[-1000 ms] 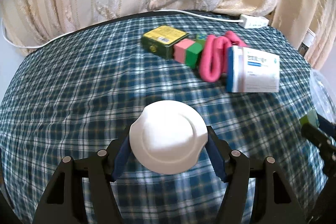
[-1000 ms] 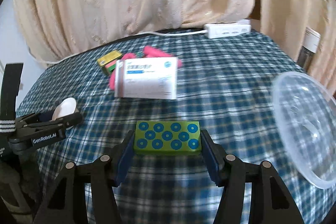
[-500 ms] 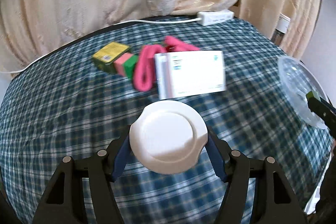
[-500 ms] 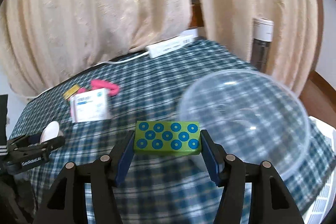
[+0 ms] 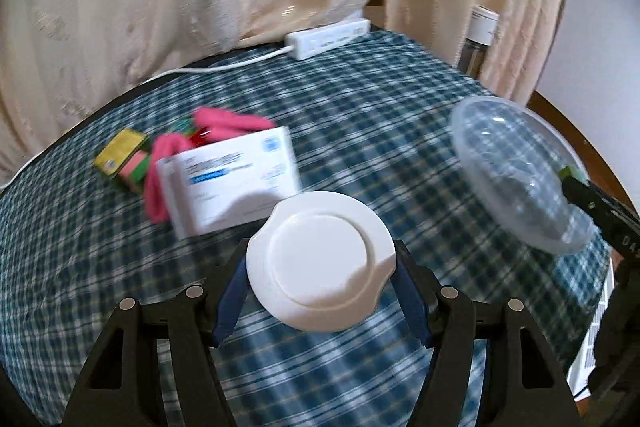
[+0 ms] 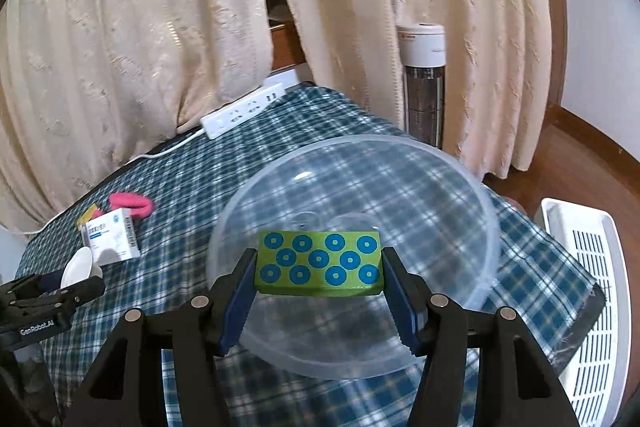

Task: Organize objects
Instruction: 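Carry the white lid and green block over the clear bowl with both grippers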

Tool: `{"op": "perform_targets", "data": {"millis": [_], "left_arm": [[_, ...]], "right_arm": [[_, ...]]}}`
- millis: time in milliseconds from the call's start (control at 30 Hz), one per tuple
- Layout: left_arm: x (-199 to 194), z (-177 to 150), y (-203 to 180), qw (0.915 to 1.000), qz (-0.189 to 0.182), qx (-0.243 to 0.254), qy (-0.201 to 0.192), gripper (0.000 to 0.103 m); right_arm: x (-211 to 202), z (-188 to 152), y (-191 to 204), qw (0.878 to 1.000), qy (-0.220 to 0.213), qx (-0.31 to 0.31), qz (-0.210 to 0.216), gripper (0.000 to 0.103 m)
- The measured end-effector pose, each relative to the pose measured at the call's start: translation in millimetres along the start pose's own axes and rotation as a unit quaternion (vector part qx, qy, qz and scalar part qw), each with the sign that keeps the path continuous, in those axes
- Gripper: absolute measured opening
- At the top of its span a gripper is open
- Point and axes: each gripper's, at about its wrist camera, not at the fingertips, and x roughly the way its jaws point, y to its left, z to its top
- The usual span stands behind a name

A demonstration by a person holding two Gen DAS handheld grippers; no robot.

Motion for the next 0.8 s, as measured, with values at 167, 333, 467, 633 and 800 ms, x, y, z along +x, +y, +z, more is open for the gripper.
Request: {"op": "perform_targets", "data": {"millis": [167,333,467,633,800], "left_arm": [[7.4,13.1,-33.7,0.9994,-0.023,0.026,-0.001,0.067],[16.3,27.8,-62.8,0.998,-0.043,0.046,-0.002,0.067],[22.8,40.3,-84.5,0.9964,-0.058,0.061,-0.006,0.067],[33.2,53.5,-107.3,0.994,-0.077,0.077,-0.007,0.067],[45.8,62.6,-126.7,0.9913,-0.097,0.089,-0.003,0.067]], "right_arm": [[1.4,3.2,-15.5,1.0,-0.001,0.009,-0.002,0.063],[4.7,7.3,-28.3,1.0,0.0,0.01,-0.005,0.063],[9.0,11.5,-38.2,1.0,0.002,0.016,-0.006,0.063],[13.2,18.6,-46.6,1.0,0.002,0.022,-0.007,0.063],[16.7,24.9,-51.6,1.0,0.002,0.022,-0.01,0.063]]}}
